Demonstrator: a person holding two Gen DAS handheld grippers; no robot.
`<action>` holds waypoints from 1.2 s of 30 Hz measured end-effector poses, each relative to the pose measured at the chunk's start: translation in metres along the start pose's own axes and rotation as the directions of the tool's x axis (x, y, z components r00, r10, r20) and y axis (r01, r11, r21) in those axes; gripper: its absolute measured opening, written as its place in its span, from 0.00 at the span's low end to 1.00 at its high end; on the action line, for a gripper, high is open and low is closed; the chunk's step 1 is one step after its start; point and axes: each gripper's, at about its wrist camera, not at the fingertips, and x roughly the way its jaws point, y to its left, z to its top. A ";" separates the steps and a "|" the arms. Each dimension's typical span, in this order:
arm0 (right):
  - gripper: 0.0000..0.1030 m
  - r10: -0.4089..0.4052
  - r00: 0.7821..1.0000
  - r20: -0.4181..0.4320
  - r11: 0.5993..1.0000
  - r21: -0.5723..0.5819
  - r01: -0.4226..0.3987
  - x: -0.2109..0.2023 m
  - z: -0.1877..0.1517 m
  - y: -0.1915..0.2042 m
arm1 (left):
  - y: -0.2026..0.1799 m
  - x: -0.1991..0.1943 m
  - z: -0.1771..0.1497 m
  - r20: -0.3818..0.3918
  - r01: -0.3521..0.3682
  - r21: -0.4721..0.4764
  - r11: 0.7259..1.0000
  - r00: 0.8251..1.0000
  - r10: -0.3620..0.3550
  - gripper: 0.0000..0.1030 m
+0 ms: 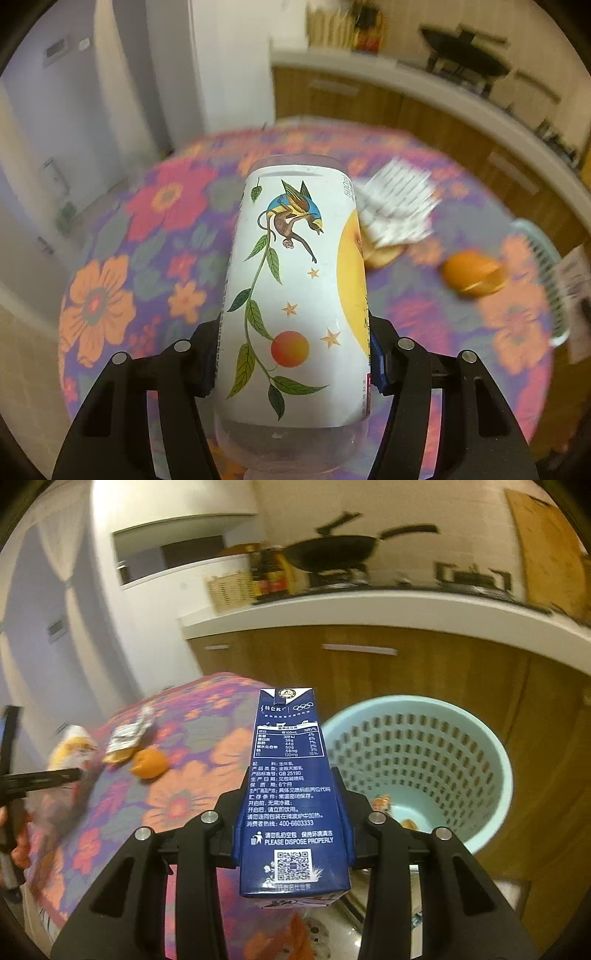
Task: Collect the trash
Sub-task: 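Carry the carton and bottle over the blue basket and open both tools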
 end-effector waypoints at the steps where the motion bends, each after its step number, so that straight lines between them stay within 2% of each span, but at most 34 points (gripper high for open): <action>1: 0.34 -0.018 1.000 0.001 1.000 0.019 0.018 0.003 0.001 -0.010 | -0.006 -0.008 0.003 0.030 0.031 0.004 1.000 0.999 -0.031 0.56; 4: 0.34 -0.069 0.998 0.002 0.995 0.071 0.069 0.012 0.005 -0.037 | -0.019 -0.025 0.014 0.076 0.090 0.010 0.996 0.993 -0.090 0.56; 7: 0.34 -0.108 0.994 0.003 0.987 0.123 0.107 0.019 0.009 -0.060 | -0.040 -0.037 0.034 0.104 0.229 0.012 0.973 0.968 -0.229 0.56; 11: 0.34 -0.169 0.986 0.002 0.975 0.145 0.167 0.028 0.009 -0.085 | -0.079 -0.043 0.050 0.095 0.304 0.068 0.950 0.946 -0.309 0.56; 13: 0.34 -0.193 0.981 -0.008 0.968 0.159 0.192 0.033 0.007 -0.100 | -0.108 -0.037 0.058 0.085 0.328 0.096 0.940 0.938 -0.336 0.56; 18: 0.34 -0.214 0.975 -0.053 0.955 0.198 0.221 0.046 0.010 -0.139 | -0.198 -0.015 0.068 0.050 0.423 0.188 0.886 0.897 -0.439 0.56; 22: 0.35 -0.206 0.975 -0.078 0.945 0.243 0.219 0.053 0.013 -0.160 | -0.267 0.019 0.067 -0.034 0.496 0.219 0.840 0.865 -0.501 0.56; 25: 0.35 -0.185 0.978 -0.100 0.938 0.277 0.206 0.061 0.016 -0.171 | -0.317 0.046 0.059 -0.105 0.520 0.263 0.813 0.853 -0.512 0.57; 28: 0.47 -0.161 0.980 -0.115 0.936 0.296 0.188 0.066 0.018 -0.175 | -0.344 0.071 0.053 -0.161 0.528 0.273 0.804 0.849 -0.503 0.57; 36: 0.47 -0.145 0.985 -0.095 0.927 0.335 0.169 0.050 0.014 -0.183 | -0.369 0.118 0.044 -0.235 0.515 0.268 0.814 0.855 -0.463 0.58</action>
